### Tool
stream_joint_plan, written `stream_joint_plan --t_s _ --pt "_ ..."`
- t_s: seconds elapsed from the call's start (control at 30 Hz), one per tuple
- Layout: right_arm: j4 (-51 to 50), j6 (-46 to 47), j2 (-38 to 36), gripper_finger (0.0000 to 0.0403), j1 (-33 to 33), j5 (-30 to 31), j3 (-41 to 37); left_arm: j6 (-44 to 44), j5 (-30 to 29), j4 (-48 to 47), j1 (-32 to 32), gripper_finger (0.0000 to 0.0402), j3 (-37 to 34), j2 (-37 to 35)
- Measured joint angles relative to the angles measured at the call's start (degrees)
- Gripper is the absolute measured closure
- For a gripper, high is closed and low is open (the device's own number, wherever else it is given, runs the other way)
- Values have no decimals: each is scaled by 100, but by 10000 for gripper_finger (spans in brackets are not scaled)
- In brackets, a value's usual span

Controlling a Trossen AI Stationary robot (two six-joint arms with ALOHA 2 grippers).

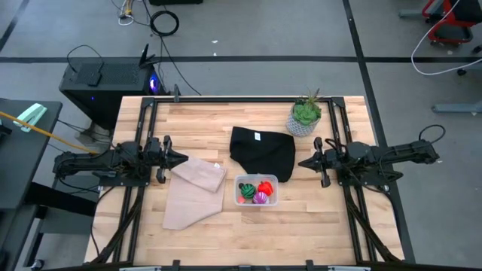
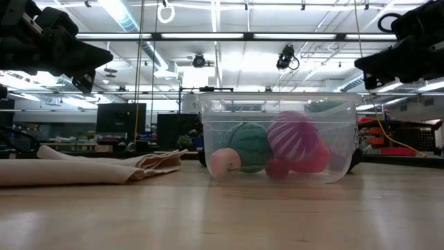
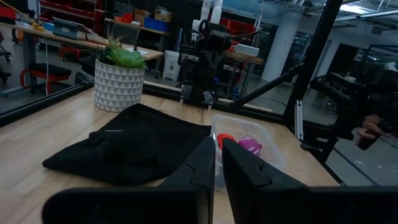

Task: Pick and placing Produce into tupperware
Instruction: Return to Home Position

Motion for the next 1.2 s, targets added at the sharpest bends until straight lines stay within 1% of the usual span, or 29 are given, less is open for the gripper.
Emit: stream_joint_plan --t_s 0.2,0.47,0.57,0.63,0.7,0.83,1.07,1.2 --pt "574 -247 -62 402 0 372 1 0 2 0 0 373 0 0" --pt "619 -422 -108 402 0 470 59 0 0 0 0 362 0 0" --pt "642 -611 -284 402 0 589 239 0 0 0 2 364 0 -2" --pt "445 -696 -480 402 -1 680 337 -2 1 0 0 367 0 -1" --pt "146 -583 -642 403 0 727 351 1 1 -1 0 371 0 -2" --pt "-191 -262 -644 403 4 698 324 1 1 -2 0 373 0 -2" --pt "17 -238 -644 403 4 683 205 -2 0 -7 0 362 0 -2" --pt "375 -250 -646 403 2 626 34 -2 0 -9 1 364 0 -2"
